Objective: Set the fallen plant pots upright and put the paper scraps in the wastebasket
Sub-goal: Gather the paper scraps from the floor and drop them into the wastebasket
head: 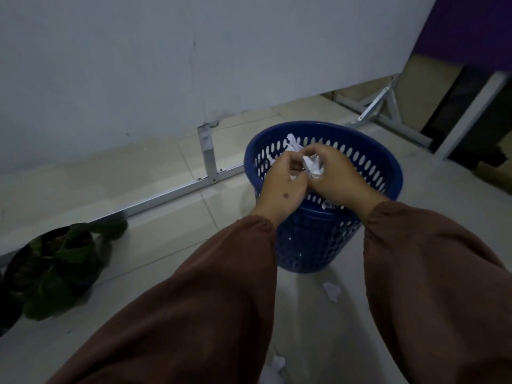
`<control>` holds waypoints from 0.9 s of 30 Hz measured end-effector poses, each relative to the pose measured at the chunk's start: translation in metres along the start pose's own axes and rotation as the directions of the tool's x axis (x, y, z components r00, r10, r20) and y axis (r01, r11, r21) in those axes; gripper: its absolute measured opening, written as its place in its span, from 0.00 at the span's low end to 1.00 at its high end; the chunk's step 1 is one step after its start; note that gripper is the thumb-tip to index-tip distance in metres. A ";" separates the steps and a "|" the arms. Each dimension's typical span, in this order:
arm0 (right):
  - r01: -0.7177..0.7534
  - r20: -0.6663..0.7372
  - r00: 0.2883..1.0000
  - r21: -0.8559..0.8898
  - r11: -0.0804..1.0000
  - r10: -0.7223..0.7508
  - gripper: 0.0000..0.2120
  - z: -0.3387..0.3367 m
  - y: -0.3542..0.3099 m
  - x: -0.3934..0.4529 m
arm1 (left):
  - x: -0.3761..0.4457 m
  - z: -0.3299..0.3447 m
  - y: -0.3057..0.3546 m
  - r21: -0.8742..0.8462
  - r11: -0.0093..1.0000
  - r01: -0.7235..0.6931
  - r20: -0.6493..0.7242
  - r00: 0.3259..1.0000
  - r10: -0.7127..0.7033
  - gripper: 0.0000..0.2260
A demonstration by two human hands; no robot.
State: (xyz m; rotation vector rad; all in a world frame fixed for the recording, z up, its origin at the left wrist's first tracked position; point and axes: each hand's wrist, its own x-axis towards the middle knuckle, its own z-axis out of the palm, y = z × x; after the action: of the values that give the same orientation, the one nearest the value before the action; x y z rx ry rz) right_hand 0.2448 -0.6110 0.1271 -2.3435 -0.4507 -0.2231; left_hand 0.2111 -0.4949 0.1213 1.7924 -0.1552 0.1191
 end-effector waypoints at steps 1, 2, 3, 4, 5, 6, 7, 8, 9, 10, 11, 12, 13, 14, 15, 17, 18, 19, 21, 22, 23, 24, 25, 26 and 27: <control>-0.020 0.009 1.000 -0.018 1.000 0.021 0.17 0.000 0.007 -0.002 | 0.002 0.003 -0.002 0.038 0.999 -0.016 0.002 1.000 0.016 0.08; -0.035 0.020 0.999 -0.030 0.999 0.036 0.18 0.000 0.011 -0.003 | 0.005 0.005 -0.003 0.078 0.996 -0.038 0.002 0.999 0.038 0.08; -0.039 0.032 0.999 -0.036 0.999 0.040 0.18 0.001 0.015 -0.005 | 0.006 0.006 -0.004 0.122 0.991 -0.054 0.002 0.999 0.054 0.07; -0.039 0.043 0.998 -0.037 0.999 0.041 0.19 0.001 0.016 -0.006 | 0.008 0.007 -0.005 0.164 0.984 -0.064 0.001 0.998 0.065 0.07; -0.041 0.053 0.998 -0.036 0.999 0.043 0.20 0.002 0.017 -0.006 | 0.009 0.007 -0.006 0.199 0.977 -0.072 -0.009 0.997 0.075 0.07; -0.046 0.068 0.997 -0.040 0.998 0.048 0.21 0.003 0.017 -0.006 | 0.009 0.006 -0.007 0.228 0.970 -0.084 -0.027 0.995 0.093 0.07; -0.053 0.086 0.995 -0.054 0.997 0.057 0.23 0.003 0.017 -0.004 | 0.009 0.005 -0.009 0.258 0.961 -0.098 -0.049 0.992 0.114 0.07; -0.062 0.107 0.992 -0.074 0.995 0.070 0.24 0.003 0.017 -0.003 | 0.009 0.004 -0.012 0.286 0.952 -0.108 -0.071 0.989 0.134 0.08; -0.070 0.125 0.989 -0.089 0.994 0.081 0.26 0.002 0.017 -0.003 | 0.008 0.003 -0.014 0.309 0.944 -0.116 -0.088 0.985 0.150 0.09; -0.068 0.136 0.987 -0.096 0.993 0.081 0.27 0.001 0.017 -0.002 | 0.008 0.002 -0.017 0.327 0.936 -0.128 -0.097 0.981 0.168 0.09; -0.059 0.138 0.988 -0.103 0.993 0.072 0.28 0.001 0.017 -0.002 | 0.007 0.002 -0.019 0.345 0.928 -0.142 -0.098 0.978 0.186 0.10; -0.049 0.132 0.989 -0.112 0.992 0.063 0.27 0.000 0.017 -0.002 | 0.005 0.001 -0.022 0.362 0.919 -0.156 -0.094 0.975 0.203 0.10; -0.040 0.122 0.991 -0.124 0.992 0.055 0.26 -0.001 0.016 -0.002 | 0.004 0.001 -0.024 0.373 0.912 -0.170 -0.089 0.972 0.218 0.10; -0.032 0.113 0.992 -0.135 0.990 0.047 0.24 -0.002 0.015 -0.002 | 0.002 0.000 -0.025 0.377 0.908 -0.185 -0.085 0.969 0.233 0.09; -0.021 0.103 0.994 -0.144 0.989 0.036 0.23 -0.003 0.013 -0.003 | -0.001 0.000 -0.026 0.374 0.905 -0.202 -0.085 0.964 0.251 0.09; 0.012 0.068 0.998 -0.158 0.987 -0.001 0.21 -0.006 0.008 -0.006 | -0.008 -0.001 -0.027 0.362 0.903 -0.229 -0.103 0.954 0.283 0.09; 0.032 0.044 0.999 -0.159 0.987 -0.025 0.20 -0.008 0.004 -0.010 | -0.013 -0.001 -0.027 0.352 0.905 -0.240 -0.118 0.947 0.297 0.09; 0.052 0.022 0.999 -0.154 0.987 -0.050 0.18 -0.010 -0.001 -0.015 | -0.019 0.000 -0.027 0.340 0.905 -0.255 -0.132 0.940 0.314 0.09; 0.102 -0.001 0.995 -0.139 0.985 -0.103 0.16 -0.013 -0.008 -0.029 | -0.033 0.001 -0.028 0.323 0.899 -0.296 -0.157 0.920 0.359 0.09; 0.129 -0.001 0.991 -0.136 0.982 -0.131 0.15 -0.014 -0.012 -0.037 | -0.041 0.001 -0.030 0.316 0.897 -0.310 -0.172 0.911 0.375 0.10; 0.155 0.000 0.988 -0.133 0.979 -0.156 0.14 -0.014 -0.014 -0.047 | -0.049 0.002 -0.034 0.303 0.901 -0.309 -0.195 0.906 0.376 0.10; 0.176 0.001 0.984 -0.126 0.976 -0.178 0.13 -0.013 -0.014 -0.057 | -0.057 0.002 -0.038 0.284 0.911 -0.299 -0.219 0.905 0.365 0.11; 0.189 0.006 0.982 -0.113 0.976 -0.189 0.12 -0.011 -0.014 -0.069 | -0.066 0.003 -0.044 0.267 0.919 -0.288 -0.238 0.905 0.353 0.11; 0.192 0.018 0.981 -0.097 0.977 -0.191 0.11 -0.007 -0.012 -0.080 | -0.076 0.004 -0.050 0.257 0.924 -0.281 -0.244 0.907 0.344 0.11; 0.190 0.041 0.981 -0.084 0.978 -0.188 0.10 -0.001 -0.007 -0.092 | -0.084 0.005 -0.057 0.254 0.929 -0.270 -0.237 0.914 0.331 0.11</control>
State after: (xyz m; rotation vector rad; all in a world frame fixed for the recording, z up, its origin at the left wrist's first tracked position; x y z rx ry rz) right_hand 0.1571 -0.6306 0.1063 -2.3926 -0.6941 -0.2994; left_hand 0.1378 -0.4839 0.0511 1.9365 -0.2261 0.6282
